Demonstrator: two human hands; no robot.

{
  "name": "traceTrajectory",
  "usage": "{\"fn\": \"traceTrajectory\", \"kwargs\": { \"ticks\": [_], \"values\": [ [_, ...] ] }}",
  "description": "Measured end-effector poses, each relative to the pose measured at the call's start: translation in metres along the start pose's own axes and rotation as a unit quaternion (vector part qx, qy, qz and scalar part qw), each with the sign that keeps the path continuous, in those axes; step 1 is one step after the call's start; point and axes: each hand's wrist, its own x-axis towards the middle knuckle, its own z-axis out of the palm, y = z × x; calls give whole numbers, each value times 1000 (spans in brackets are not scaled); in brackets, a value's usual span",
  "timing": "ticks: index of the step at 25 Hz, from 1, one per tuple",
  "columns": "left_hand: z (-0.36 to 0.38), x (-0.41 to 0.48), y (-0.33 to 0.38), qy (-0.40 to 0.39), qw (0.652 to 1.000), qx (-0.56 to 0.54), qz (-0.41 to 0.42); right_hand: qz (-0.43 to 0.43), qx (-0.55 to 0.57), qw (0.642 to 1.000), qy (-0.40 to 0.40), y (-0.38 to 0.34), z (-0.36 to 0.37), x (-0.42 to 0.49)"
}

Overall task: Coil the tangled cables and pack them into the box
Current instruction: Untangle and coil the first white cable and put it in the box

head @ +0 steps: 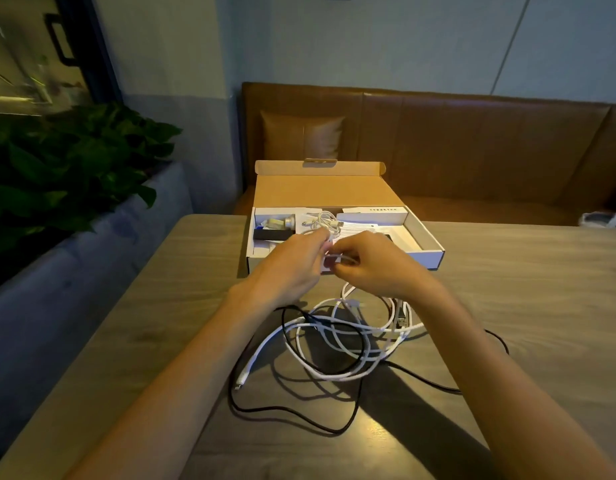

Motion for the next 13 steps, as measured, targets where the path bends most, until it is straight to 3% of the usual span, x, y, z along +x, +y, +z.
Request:
{"fn": "traceTrajectory", "kwargs": {
  "ticks": [2, 5, 7, 9, 11, 13],
  "values": [
    [-7, -1, 3, -25, 999, 14, -30, -17, -56, 998, 37, 0, -7, 0],
    [-20, -1, -2, -88, 975, -186, -85, -42, -96, 990, 95, 8, -17, -3],
    [-25, -3, -5, -129, 912, -378, -93, -55, -41, 994, 91, 11, -18, -5],
    [-23, -6, -7, -132, 820, -548, -102, -87, 21, 990, 104, 10, -12, -5],
    [-19, -5, -9, -120, 726, -668, -111, -105, 69, 984, 128, 5, -4, -4],
    [-18, -4, -8, -90, 653, -742, -123, -93, 118, 980, 130, 2, 1, -2]
  ]
}}
